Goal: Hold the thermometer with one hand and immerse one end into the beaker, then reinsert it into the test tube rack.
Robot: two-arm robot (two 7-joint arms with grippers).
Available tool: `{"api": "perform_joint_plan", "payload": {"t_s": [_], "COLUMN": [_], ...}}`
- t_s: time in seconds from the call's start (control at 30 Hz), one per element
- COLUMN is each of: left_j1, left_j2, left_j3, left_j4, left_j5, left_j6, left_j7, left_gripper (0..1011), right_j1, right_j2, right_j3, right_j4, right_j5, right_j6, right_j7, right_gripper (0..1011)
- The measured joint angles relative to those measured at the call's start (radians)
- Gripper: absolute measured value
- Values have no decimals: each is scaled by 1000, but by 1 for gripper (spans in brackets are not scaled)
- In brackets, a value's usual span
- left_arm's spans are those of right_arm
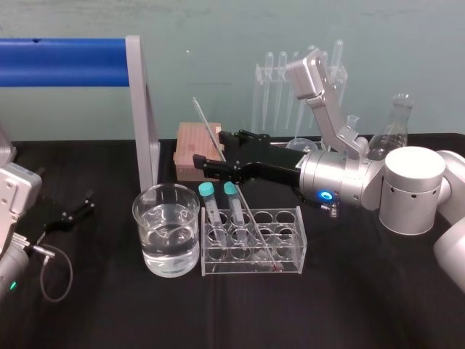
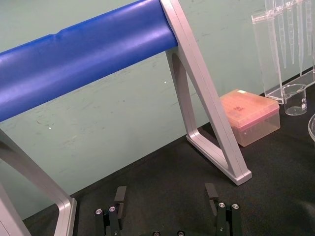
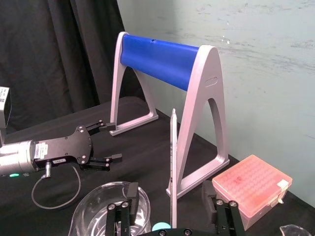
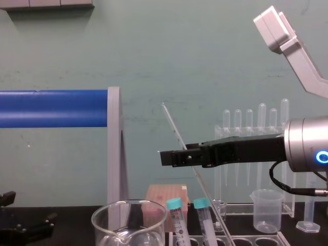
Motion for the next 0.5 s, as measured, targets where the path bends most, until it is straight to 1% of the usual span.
{"api": "perform_joint_plan", "payload": {"t_s": [0.13, 0.2, 0.23, 0.27, 0.33, 0.37, 0.47, 0.5], "left_j1": [0, 0, 0, 0, 0, 0, 0, 0], "left_j2": [0, 0, 0, 0, 0, 0, 0, 0], "left_j3": [0, 0, 0, 0, 0, 0, 0, 0], "left_j4": [0, 0, 0, 0, 0, 0, 0, 0], "left_j5": [0, 0, 0, 0, 0, 0, 0, 0], "left_j6": [0, 0, 0, 0, 0, 0, 0, 0], "left_j7": [0, 0, 0, 0, 0, 0, 0, 0], "left_gripper": [1008, 1008, 1008, 1008, 1008, 1008, 1008, 1008], "right_j1": [0, 0, 0, 0, 0, 0, 0, 0], "right_j2": [0, 0, 0, 0, 0, 0, 0, 0], "right_j3": [0, 0, 0, 0, 0, 0, 0, 0], "right_j4": [0, 0, 1, 1, 1, 1, 1, 1], "right_j5": [0, 0, 0, 0, 0, 1, 1, 1], "right_j6": [0, 0, 0, 1, 1, 1, 1, 1], "right_j7": [0, 0, 0, 0, 0, 0, 0, 0], "right_gripper": [734, 695, 633, 624, 574, 512, 449, 390]}}
